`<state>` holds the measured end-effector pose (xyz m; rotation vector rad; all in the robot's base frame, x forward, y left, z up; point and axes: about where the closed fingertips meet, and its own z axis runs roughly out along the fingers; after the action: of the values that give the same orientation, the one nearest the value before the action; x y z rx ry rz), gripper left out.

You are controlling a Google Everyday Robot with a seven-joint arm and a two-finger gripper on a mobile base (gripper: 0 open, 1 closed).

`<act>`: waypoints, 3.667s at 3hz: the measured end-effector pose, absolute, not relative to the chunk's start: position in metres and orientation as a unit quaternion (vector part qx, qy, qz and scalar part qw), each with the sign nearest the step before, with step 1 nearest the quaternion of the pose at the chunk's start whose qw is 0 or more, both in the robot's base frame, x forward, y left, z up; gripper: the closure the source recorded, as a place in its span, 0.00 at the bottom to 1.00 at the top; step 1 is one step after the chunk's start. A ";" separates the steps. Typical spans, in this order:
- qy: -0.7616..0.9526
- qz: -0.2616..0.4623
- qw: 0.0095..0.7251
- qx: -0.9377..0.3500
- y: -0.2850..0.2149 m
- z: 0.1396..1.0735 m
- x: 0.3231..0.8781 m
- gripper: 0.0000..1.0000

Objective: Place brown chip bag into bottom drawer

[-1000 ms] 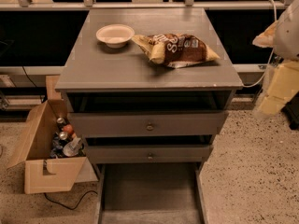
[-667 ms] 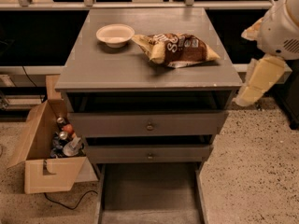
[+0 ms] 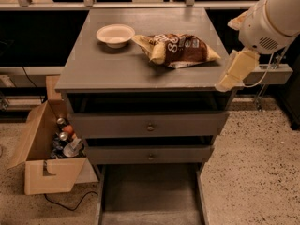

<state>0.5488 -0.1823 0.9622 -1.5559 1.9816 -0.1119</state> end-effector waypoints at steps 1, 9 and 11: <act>0.731 -0.061 0.316 -0.602 -0.164 0.950 0.574 0.00; 0.729 0.010 0.407 -0.549 -0.060 0.877 0.750 0.09; 0.713 0.060 0.439 -0.544 -0.057 0.885 0.727 0.59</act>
Offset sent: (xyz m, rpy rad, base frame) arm 0.0780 0.0464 -0.0334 -0.0272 -0.1410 0.0766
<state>0.7274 -0.0571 0.8847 -1.3524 1.7708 0.1486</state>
